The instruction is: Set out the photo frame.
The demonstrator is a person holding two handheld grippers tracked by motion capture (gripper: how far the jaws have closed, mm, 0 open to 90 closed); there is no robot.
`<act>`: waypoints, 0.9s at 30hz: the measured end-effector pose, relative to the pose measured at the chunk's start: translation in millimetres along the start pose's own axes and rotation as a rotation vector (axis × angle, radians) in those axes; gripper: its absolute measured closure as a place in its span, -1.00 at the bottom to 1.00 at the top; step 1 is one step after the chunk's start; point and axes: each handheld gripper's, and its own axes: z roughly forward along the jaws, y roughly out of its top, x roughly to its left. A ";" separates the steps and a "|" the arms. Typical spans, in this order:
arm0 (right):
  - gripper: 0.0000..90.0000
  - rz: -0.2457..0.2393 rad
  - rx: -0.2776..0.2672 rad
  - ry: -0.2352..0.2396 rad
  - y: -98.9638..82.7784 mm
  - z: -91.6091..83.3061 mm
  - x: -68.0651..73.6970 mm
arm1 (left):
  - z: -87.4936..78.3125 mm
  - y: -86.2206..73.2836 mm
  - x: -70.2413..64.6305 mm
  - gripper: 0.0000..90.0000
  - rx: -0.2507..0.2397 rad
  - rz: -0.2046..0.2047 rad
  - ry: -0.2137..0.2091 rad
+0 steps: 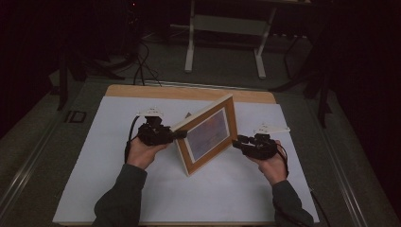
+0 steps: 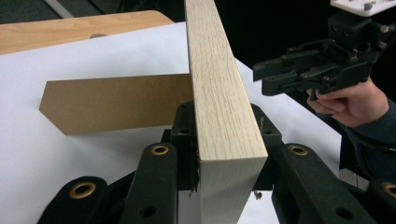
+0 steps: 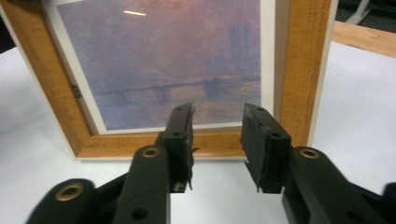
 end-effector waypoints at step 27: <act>0.11 0.015 0.026 -0.095 19.6 16.5 -25.9 | -2.5 3.1 15.6 0.56 0.021 0.007 -0.072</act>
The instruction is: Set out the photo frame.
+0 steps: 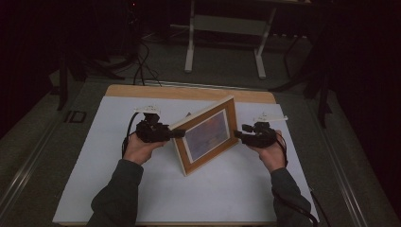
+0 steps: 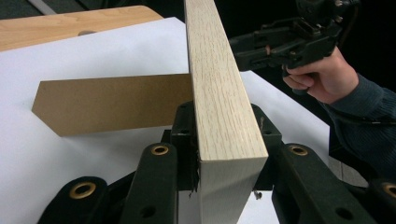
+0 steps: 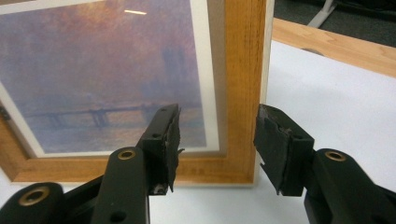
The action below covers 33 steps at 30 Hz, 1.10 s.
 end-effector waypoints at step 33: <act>-0.34 0.002 0.009 0.067 31.6 43.1 -16.2 | 0.7 8.5 18.9 0.56 0.020 0.007 -0.080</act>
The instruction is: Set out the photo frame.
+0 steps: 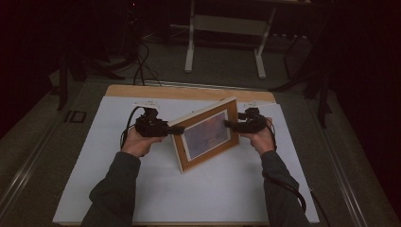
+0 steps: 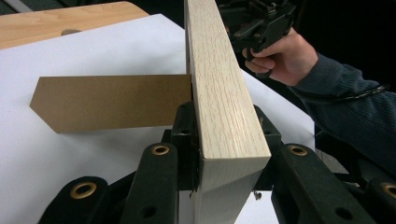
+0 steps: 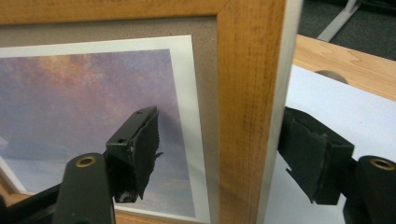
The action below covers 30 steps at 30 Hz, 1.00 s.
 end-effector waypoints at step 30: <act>-0.13 0.019 -0.007 0.076 -9.7 -4.8 -13.7 | 4.5 9.4 6.2 0.62 0.021 0.002 0.035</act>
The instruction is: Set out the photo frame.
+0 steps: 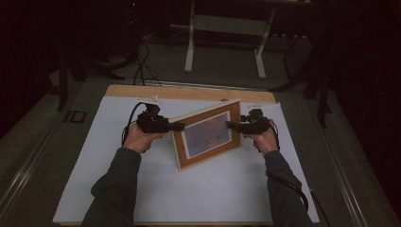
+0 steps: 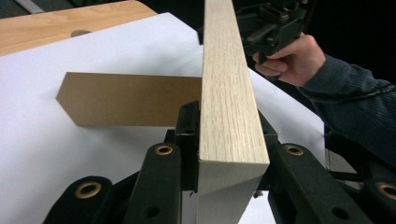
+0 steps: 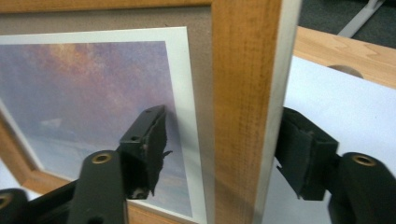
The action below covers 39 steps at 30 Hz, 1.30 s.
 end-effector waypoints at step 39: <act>0.28 0.036 0.007 0.145 -20.4 -11.9 -0.4 | -6.6 0.2 17.3 0.45 -0.054 -0.023 0.041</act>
